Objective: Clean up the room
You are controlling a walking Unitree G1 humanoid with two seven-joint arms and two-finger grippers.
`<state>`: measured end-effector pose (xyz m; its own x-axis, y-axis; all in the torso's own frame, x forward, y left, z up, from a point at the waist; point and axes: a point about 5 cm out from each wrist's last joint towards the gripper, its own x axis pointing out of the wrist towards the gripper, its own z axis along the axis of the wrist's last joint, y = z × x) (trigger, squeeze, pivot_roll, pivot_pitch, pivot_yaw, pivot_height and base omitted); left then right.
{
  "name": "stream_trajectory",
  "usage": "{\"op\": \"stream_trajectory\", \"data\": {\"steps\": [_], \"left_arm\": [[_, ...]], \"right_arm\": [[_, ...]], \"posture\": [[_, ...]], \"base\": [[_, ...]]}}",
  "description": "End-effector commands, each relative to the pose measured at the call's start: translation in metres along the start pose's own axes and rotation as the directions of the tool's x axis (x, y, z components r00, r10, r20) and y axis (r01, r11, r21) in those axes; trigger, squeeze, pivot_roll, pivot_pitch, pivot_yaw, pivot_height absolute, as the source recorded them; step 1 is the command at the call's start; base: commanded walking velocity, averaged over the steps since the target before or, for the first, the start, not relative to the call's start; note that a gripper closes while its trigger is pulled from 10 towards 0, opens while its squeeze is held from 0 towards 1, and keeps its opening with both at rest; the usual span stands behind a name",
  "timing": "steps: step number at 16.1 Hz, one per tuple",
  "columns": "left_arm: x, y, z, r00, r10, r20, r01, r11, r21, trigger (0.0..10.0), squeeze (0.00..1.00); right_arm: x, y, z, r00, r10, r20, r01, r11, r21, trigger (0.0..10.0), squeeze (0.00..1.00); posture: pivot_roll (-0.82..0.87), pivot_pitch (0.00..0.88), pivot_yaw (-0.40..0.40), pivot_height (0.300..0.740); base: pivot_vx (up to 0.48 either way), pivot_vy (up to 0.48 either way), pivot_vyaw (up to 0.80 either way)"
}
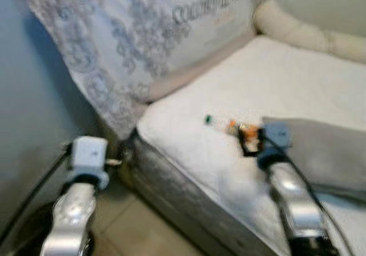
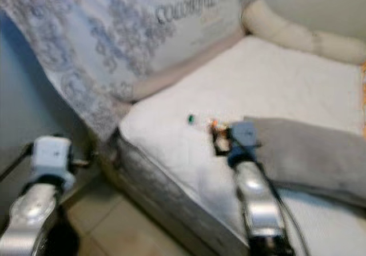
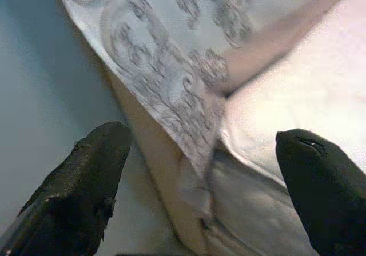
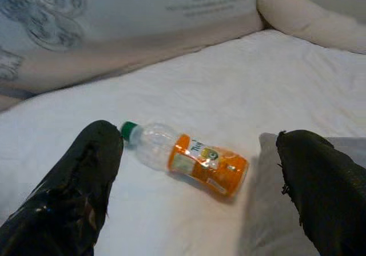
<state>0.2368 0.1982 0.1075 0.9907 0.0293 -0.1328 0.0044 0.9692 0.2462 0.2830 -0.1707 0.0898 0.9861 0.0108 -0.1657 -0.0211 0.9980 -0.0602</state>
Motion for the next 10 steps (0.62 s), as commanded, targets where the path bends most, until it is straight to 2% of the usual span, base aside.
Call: {"op": "stream_trajectory", "data": {"steps": [1,4,10], "left_arm": [[0.004,0.008,0.002,1.0,0.009,-0.002,-0.009,1.0,0.024,10.0,0.0],[0.01,0.004,0.003,0.999,-0.036,-0.001,0.036,0.999,0.035,10.0,0.0],[0.013,0.0,0.003,0.997,-0.074,0.0,0.073,0.996,0.046,10.0,0.0]], "right_arm": [[0.001,0.006,0.006,1.0,0.016,0.025,-0.016,1.0,-0.007,10.0,1.0],[-0.001,-0.004,0.002,1.0,-0.017,0.007,0.017,0.999,-0.031,10.0,1.0],[0.003,-0.006,0.006,1.0,-0.003,0.015,0.004,0.997,-0.078,10.0,1.0]], "posture": [[0.07,0.0,-0.004,0.74],[0.05,0.0,0.033,0.74],[0.05,0.0,0.047,0.74]], "base": [[0.33,0.0,0.0],[0.321,0.0,0.0],[0.309,0.0,0.0]]}}
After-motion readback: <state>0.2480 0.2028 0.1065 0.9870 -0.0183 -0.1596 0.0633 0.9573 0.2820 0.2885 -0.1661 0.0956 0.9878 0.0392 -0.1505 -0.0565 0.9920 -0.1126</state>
